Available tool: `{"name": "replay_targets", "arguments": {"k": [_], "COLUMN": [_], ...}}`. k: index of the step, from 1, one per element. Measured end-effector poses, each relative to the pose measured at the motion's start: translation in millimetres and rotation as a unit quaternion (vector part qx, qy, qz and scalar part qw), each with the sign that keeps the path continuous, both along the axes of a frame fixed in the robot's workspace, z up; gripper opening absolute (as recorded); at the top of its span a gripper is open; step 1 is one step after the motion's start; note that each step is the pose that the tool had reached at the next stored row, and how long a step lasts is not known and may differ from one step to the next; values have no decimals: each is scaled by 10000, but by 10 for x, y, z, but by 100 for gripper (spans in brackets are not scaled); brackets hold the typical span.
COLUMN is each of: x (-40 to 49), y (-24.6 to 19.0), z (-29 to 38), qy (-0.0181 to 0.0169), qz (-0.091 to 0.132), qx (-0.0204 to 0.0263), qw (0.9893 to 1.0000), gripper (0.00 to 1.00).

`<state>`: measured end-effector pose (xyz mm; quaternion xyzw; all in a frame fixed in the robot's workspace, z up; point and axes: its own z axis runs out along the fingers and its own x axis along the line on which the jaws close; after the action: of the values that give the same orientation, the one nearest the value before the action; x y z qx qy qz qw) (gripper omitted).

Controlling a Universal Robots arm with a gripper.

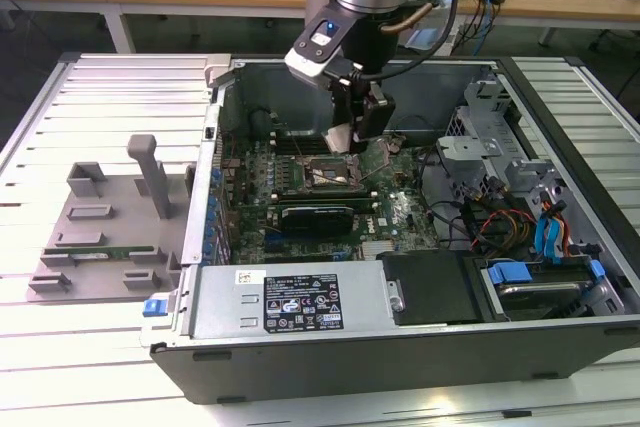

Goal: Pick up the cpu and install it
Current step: 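Place the cpu into insertion slot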

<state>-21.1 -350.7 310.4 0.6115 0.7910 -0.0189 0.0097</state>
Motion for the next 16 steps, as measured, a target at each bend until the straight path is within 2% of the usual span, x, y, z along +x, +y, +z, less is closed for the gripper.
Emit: {"name": "replay_targets", "arguments": {"k": [8,11,16], "x": [0,0,0], "y": [0,0,0], "z": [0,-1,0], "qy": [0,0,0], "qz": [-375,-641,-810], "qx": [-18,-33,-44], "qw": [9993,9979,9967], "gripper": [54,54,54]}}
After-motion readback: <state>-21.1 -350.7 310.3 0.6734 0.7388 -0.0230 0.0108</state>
